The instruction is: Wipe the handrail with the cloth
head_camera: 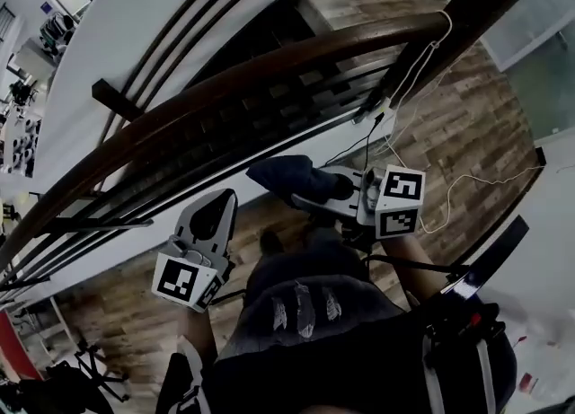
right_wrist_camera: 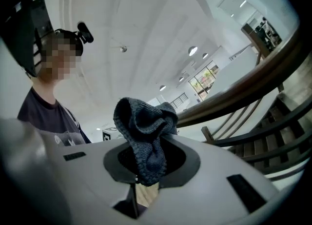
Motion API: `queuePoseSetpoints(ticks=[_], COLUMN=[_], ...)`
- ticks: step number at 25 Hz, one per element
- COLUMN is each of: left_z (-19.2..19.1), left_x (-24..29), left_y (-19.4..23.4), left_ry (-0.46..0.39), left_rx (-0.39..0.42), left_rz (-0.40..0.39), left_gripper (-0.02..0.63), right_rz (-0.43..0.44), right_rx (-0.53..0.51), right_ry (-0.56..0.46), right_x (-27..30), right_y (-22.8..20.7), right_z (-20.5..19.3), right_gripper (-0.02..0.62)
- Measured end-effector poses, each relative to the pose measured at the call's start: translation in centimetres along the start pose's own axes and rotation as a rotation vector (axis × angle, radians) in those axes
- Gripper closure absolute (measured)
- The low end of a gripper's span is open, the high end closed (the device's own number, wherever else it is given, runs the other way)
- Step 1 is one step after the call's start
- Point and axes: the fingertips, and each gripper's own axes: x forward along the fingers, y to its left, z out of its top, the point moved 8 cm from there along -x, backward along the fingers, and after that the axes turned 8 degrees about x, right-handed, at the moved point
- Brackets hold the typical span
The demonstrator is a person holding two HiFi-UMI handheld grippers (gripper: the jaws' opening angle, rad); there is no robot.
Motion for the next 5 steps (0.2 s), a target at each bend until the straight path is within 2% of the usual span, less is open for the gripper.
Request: queuePoseSetpoints(ticks=[5], left_z=[-0.8], left_x=[-4.4], left_y=[2.0], left_ry=[-0.004], left_rx=[0.045], left_rz=[0.001], left_gripper=[0.598], right_rz=[0.014], right_rx=[-0.018], right_ry=[0.054], right_x=[5.0], right_y=[3.3], right_z=[-3.9], right_gripper=[0.540])
